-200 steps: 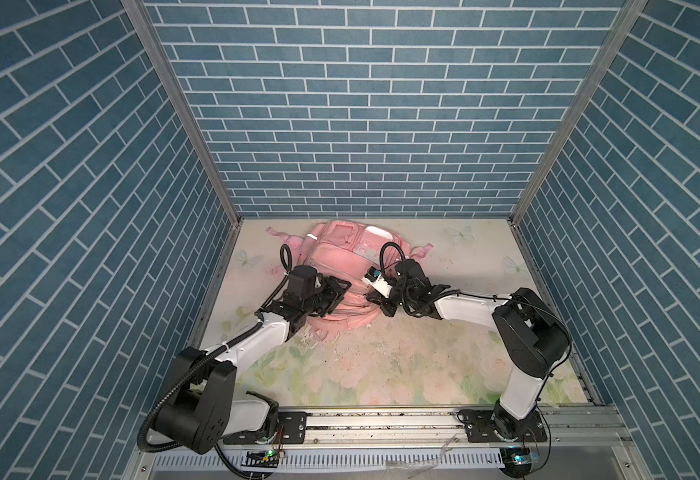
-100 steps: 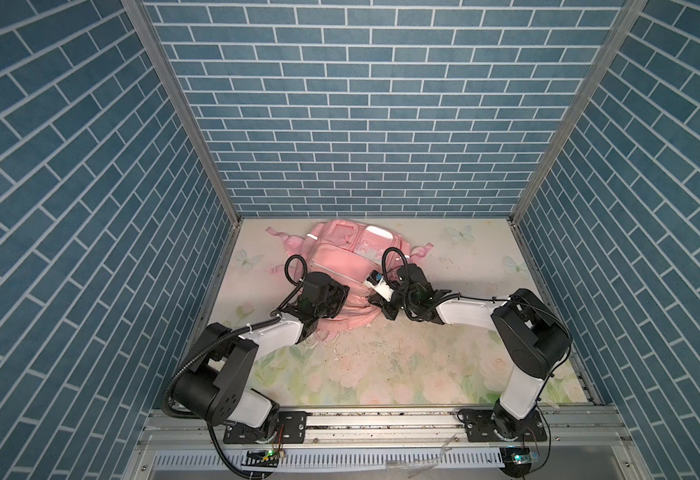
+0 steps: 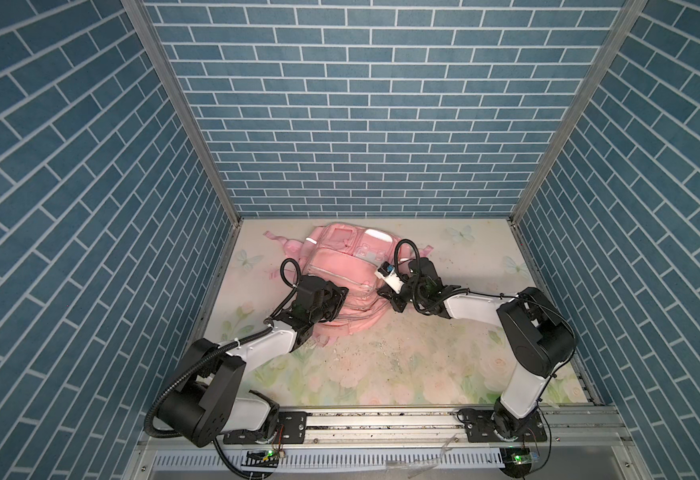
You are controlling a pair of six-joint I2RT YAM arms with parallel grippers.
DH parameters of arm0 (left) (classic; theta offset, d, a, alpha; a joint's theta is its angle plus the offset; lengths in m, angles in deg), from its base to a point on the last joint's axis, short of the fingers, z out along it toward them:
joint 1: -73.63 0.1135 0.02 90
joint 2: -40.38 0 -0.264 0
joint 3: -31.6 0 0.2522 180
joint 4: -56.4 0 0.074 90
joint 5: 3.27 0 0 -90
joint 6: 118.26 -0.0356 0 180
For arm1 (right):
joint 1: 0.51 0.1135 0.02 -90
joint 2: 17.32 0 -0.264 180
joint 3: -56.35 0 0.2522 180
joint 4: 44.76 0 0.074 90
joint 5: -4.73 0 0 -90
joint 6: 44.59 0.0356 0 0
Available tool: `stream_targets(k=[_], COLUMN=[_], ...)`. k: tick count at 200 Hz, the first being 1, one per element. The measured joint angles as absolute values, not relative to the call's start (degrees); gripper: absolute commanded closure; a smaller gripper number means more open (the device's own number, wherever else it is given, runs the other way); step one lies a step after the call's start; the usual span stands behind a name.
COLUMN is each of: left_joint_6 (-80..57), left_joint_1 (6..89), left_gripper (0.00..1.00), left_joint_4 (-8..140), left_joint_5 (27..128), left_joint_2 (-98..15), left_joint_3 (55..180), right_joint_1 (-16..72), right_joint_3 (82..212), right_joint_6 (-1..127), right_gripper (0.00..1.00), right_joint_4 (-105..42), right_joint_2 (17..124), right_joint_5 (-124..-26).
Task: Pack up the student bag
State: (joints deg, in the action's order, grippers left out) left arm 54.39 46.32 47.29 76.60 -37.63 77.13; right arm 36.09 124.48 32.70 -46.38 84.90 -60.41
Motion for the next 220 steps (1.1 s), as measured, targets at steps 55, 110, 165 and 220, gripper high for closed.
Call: stream_targets(k=[55,110,165,220], left_joint_6=[46.4,12.4,-15.1,-23.8], left_joint_1=[46.2,47.1,59.6,67.0], left_gripper=[0.26,0.13,0.13,0.13], left_joint_4=[56.8,67.4,47.8,20.3], left_joint_5=[79.4,97.6,108.4,104.6], left_joint_2=[-32.0,-13.3,-10.0,-29.8], left_joint_3=[80.4,84.4,60.7,52.6], right_joint_1=[34.1,23.9,9.6,5.9], right_joint_3=[123.8,113.6,90.5,83.0], right_joint_6=[35.0,42.1,45.1,42.7], right_gripper=[0.36,0.15,0.09,0.06], right_joint_4=[-43.0,-45.8,-68.0,-89.7], right_joint_2=[81.5,63.0,58.2,65.7], right_joint_5=[-67.2,-85.9,-101.7,-99.6])
